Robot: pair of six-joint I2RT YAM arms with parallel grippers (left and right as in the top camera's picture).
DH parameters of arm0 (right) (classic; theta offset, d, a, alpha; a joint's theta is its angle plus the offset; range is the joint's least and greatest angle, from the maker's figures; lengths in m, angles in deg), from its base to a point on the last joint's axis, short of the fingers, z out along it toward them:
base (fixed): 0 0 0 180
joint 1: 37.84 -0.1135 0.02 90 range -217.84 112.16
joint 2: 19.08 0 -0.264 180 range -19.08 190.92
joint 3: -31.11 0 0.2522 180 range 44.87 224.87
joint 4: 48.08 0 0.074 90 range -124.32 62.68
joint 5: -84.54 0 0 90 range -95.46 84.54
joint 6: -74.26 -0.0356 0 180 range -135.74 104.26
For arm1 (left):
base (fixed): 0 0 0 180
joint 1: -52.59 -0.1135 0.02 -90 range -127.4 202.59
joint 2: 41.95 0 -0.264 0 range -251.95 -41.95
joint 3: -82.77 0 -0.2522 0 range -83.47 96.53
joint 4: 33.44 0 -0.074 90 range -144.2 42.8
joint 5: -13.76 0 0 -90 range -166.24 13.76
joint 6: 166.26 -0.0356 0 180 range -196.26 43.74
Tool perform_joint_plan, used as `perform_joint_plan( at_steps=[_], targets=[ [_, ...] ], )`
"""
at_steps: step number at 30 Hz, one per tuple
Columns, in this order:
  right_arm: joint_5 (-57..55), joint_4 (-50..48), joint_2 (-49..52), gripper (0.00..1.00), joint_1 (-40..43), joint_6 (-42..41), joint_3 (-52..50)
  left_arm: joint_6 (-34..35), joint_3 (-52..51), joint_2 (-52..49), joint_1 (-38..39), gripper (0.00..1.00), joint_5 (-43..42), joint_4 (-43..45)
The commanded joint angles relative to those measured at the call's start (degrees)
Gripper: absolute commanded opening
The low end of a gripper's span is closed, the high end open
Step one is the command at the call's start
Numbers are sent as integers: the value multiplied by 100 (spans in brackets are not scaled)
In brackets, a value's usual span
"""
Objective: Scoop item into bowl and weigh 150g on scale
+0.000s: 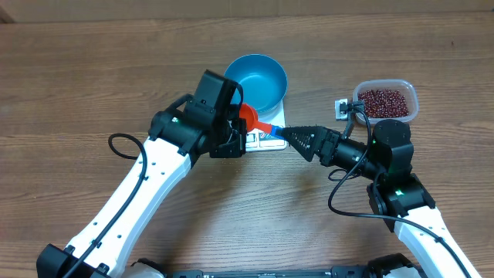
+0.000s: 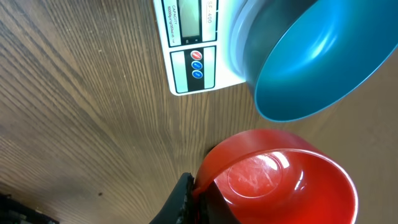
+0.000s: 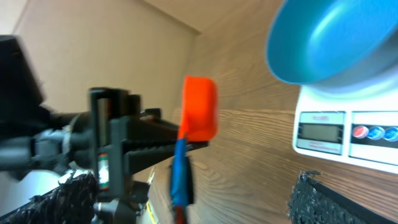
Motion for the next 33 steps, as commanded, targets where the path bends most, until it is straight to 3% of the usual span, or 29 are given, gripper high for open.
perform_joint_plan(
  at_steps=[1,19,24,33],
  targets=[
    [-243,61,-13,100,-28,72,173,83,149,127,160,4,168,-17],
    [-629,-168,-13,100,-402,-103,173,83,149,-162,345,5,236,542],
    [-632,-179,-13,95,-402,-63,173,83,149,-184,452,5,247,782],
    [-647,-562,-13,95,-402,-133,173,83,149,-184,505,5,562,839]
  ],
)
